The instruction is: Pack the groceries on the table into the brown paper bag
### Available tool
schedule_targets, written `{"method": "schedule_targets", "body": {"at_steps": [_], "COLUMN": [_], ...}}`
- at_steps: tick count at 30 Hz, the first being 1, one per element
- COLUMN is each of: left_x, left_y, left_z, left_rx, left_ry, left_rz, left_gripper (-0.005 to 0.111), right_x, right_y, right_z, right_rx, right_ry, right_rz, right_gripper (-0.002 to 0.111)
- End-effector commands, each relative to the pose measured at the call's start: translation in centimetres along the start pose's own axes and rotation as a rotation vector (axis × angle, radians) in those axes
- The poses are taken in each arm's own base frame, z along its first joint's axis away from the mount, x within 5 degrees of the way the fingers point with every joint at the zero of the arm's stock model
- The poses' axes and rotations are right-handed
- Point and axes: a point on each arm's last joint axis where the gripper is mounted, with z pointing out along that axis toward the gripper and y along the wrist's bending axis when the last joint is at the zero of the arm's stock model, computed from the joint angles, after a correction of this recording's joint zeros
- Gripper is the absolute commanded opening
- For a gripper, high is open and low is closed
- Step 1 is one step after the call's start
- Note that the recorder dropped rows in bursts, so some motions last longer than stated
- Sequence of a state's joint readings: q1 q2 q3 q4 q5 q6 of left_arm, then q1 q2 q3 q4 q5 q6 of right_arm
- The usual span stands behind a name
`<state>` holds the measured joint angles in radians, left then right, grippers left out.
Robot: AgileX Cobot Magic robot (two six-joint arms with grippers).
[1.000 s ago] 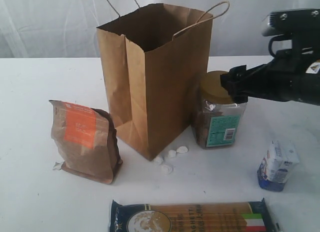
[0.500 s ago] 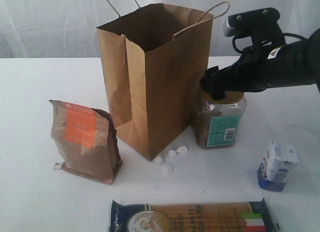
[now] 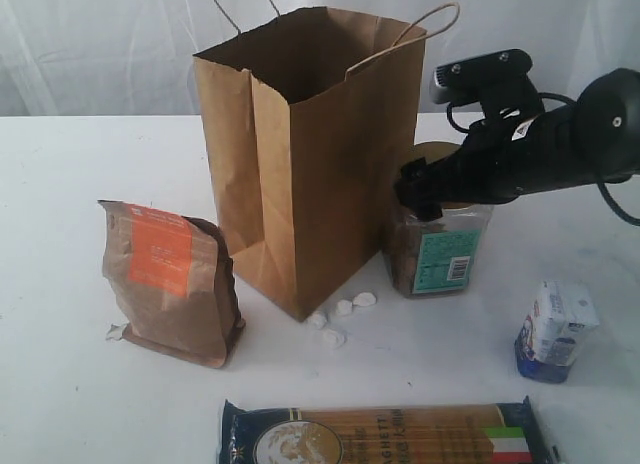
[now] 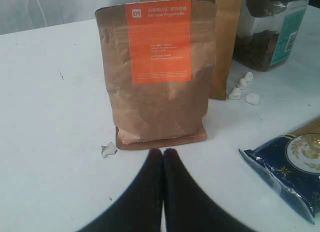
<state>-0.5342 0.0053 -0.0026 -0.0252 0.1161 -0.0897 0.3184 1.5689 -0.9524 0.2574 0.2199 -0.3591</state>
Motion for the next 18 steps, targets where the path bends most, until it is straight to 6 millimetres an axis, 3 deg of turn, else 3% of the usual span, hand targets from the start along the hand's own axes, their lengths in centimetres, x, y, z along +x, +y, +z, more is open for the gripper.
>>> {"method": "schedule_targets", "body": {"at_steps": [1, 6, 9, 18], "left_x": [0.07, 0.07, 0.07, 0.07], "left_y": [0.01, 0.01, 0.01, 0.01], "left_z": [-0.01, -0.01, -0.01, -0.01], "left_rx": [-0.003, -0.003, -0.003, -0.003], "left_ry": [-0.002, -0.002, -0.002, -0.002], "left_rz": [-0.006, -0.006, -0.006, -0.006], "left_gripper": [0.0, 0.0, 0.0, 0.0], "right_x": [-0.31, -0.42, -0.39, 0.18], "right_y": [-0.14, -0.18, -0.16, 0.14], "right_z": [0.26, 0.26, 0.26, -0.15], "right_rx": [0.014, 0.019, 0.017, -0.015], "right_ry": [-0.031, -0.043, -0.04, 0.034], "right_rz": [-0.017, -0.02, -0.015, -0.011], "right_gripper": [0.102, 0.096, 0.085, 0.013]}}
